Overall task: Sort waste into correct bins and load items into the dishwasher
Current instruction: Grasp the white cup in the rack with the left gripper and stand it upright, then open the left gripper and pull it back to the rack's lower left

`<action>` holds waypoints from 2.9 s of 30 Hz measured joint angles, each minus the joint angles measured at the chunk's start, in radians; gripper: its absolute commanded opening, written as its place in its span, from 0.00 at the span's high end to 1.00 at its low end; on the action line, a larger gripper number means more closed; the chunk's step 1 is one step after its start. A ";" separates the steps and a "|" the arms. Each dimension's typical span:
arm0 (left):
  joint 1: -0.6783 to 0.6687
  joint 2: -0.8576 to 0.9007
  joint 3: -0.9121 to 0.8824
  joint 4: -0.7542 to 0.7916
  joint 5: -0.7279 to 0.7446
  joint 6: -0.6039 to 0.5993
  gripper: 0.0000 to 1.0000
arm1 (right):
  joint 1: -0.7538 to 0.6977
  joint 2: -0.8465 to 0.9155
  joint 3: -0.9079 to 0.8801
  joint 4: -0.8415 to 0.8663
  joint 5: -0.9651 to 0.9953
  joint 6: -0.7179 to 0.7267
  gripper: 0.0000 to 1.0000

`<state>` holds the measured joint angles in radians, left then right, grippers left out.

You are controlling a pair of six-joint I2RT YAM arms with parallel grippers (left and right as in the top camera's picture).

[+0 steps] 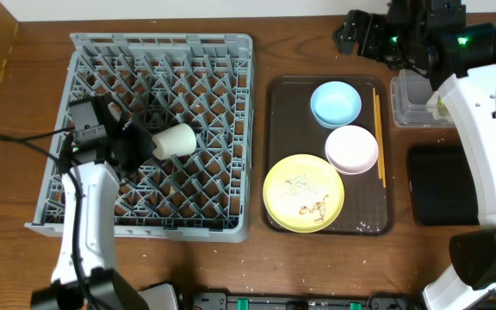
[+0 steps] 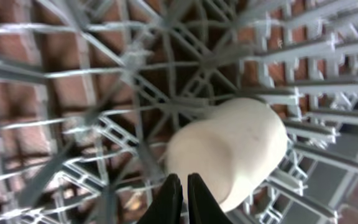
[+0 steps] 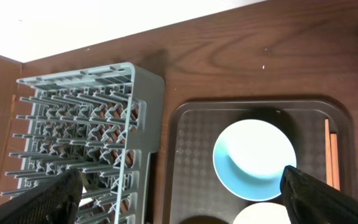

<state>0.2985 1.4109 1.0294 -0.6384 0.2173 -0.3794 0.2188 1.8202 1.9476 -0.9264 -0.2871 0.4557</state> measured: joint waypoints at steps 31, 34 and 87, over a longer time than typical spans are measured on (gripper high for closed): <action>-0.014 0.087 0.000 0.109 0.294 0.085 0.92 | 0.000 0.000 0.000 0.000 0.000 0.000 0.01; -0.035 0.088 0.000 0.109 0.303 0.093 0.92 | 0.000 0.000 0.000 0.000 0.000 0.000 0.01; 0.259 -0.352 0.011 -0.159 -0.060 0.075 0.05 | 0.002 0.000 0.000 0.072 -0.053 0.011 0.01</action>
<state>0.5575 1.0584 1.0405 -0.7975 0.1570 -0.3042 0.2203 1.8202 1.9472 -0.8543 -0.3397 0.4664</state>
